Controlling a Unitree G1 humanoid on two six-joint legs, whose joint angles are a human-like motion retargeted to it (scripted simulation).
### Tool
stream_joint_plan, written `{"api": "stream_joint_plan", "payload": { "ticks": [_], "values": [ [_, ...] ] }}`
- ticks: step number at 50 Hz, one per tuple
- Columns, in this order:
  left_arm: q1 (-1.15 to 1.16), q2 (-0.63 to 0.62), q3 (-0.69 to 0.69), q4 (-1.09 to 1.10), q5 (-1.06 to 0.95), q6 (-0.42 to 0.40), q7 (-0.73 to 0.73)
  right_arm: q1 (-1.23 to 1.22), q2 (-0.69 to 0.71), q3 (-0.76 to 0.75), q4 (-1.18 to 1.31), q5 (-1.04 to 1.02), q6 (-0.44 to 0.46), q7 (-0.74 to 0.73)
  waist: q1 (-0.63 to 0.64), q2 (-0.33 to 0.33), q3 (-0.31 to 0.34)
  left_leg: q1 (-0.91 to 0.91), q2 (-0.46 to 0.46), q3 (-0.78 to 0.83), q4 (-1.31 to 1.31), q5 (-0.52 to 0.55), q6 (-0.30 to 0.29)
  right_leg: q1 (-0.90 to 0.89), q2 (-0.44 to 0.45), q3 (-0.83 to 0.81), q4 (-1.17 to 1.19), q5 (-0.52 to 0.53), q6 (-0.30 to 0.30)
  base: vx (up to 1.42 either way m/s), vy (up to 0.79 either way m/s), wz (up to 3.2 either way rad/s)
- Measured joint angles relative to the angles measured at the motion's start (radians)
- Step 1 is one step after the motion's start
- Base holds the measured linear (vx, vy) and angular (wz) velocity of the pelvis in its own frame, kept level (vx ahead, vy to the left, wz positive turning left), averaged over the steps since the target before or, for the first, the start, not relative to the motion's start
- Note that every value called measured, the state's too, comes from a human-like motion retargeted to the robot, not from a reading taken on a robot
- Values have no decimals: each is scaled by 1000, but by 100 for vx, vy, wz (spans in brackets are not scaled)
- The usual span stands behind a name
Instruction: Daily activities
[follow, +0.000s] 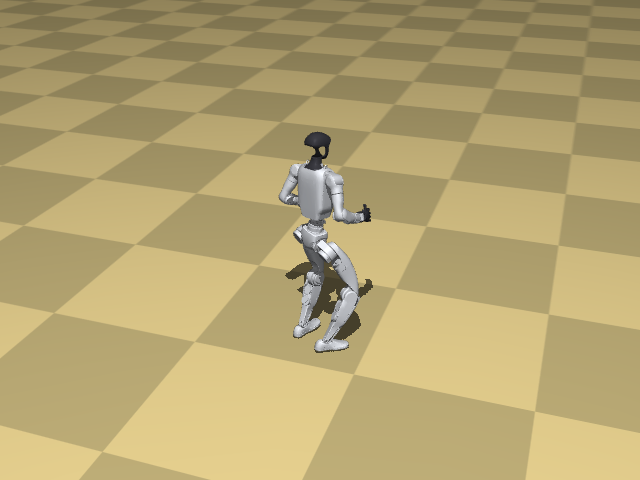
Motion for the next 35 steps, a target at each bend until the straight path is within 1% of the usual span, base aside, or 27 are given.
{"api": "stream_joint_plan", "payload": {
  "ticks": [3, 5, 8, 10, 13, 15, 20, 23, 25, 27, 28, 30, 32, 35],
  "values": [
    [-16, -13, 13, -13, -24, -8, -6, 40, 15, -20, -8, 9, 11, 14, 3, -10, 1, -10, 7, -28, 59, -9, -17, 26, 5, -4, -8, -22, 1, 16, -14, 1],
    [-21, -28, 30, -14, -47, -13, 1, 60, 30, -35, -15, 20, 17, 20, 16, -15, 6, -28, 18, -65, 115, -1, -42, 49, 20, -17, -11, -45, -6, 16, -18, -3],
    [-24, -59, 64, 4, -80, -20, 20, 77, 56, -56, -23, 48, 23, 25, 51, -4, 21, -78, 56, -153, 226, 57, -118, 93, 75, -52, -34, -66, -29, 16, -19, -15],
    [-19, -84, 86, 27, -100, -26, 37, 89, 71, -70, -30, 67, 23, 27, 70, -3, 26, -115, 88, -177, 279, 93, -153, 116, 97, -72, -45, -77, -42, 17, -17, 4],
    [-9, -120, 120, 79, -130, -30, 63, 106, 84, -94, -46, 93, 20, 32, 89, -18, 26, -170, 144, -175, 282, 74, -140, 150, 105, -106, -75, -82, -54, 18, -14, 24],
    [-3, -139, 139, 119, -146, -31, 75, 119, 88, -109, -59, 101, 18, 40, 103, -25, 23, -190, 159, -187, 247, 101, -153, 175, 110, -126, -101, -79, -56, 17, -11, 25],
    [3, -165, 170, 184, -158, -23, 90, 133, 80, -140, -84, 84, 20, 69, 123, -41, 17, -201, 133, -237, 129, 214, -197, 216, 105, -157, -121, -81, -56, 12, -6, 36],
    [-6, -165, 174, 191, -138, -18, 94, 118, 74, -157, -88, 50, 25, 78, 123, -53, 18, -192, 106, -251, 83, 248, -196, 218, 84, -156, -94, -92, -55, 5, -1, 48],
    [-3, -161, 167, 188, -111, -17, 96, 114, 73, -162, -92, 25, 27, 78, 121, -54, 20, -203, 90, -258, 103, 246, -191, 212, 69, -146, -44, -105, -53, -1, 0, 50],
    [-40, -145, 160, 185, -72, -11, 102, 78, 72, -177, -97, -4, 34, 79, 112, -68, 19, -189, 65, -265, 42, 277, -192, 200, 55, -126, -28, -105, -52, -3, -2, 54],
    [-43, -138, 153, 177, -56, -11, 102, 74, 71, -178, -104, -15, 34, 77, 109, -68, 21, -198, 53, -268, 60, 278, -191, 197, 47, -113, 1, -109, -50, -6, -2, 56],
    [-95, -116, 141, 170, -12, -3, 105, 26, 68, -190, -121, -39, 41, 74, 96, -81, 20, -189, 29, -279, -3, 322, -197, 183, 38, -83, 19, -103, -48, -7, -4, 57],
    [-113, -96, 117, 159, 27, -2, 99, 3, 63, -188, -148, -60, 39, 71, 84, -83, 21, -207, 3, -287, 15, 345, -205, 178, 27, -51, 62, -105, -45, -10, -6, 59],
    [-189, -61, 81, 166, 81, 11, 83, -77, 47, -190, -191, -88, 46, 70, 68, -89, 20, -211, -26, -309, -59, 439, -237, 163, 31, -6, 70, -100, -48, -11, -10, 57]
  ]
}}
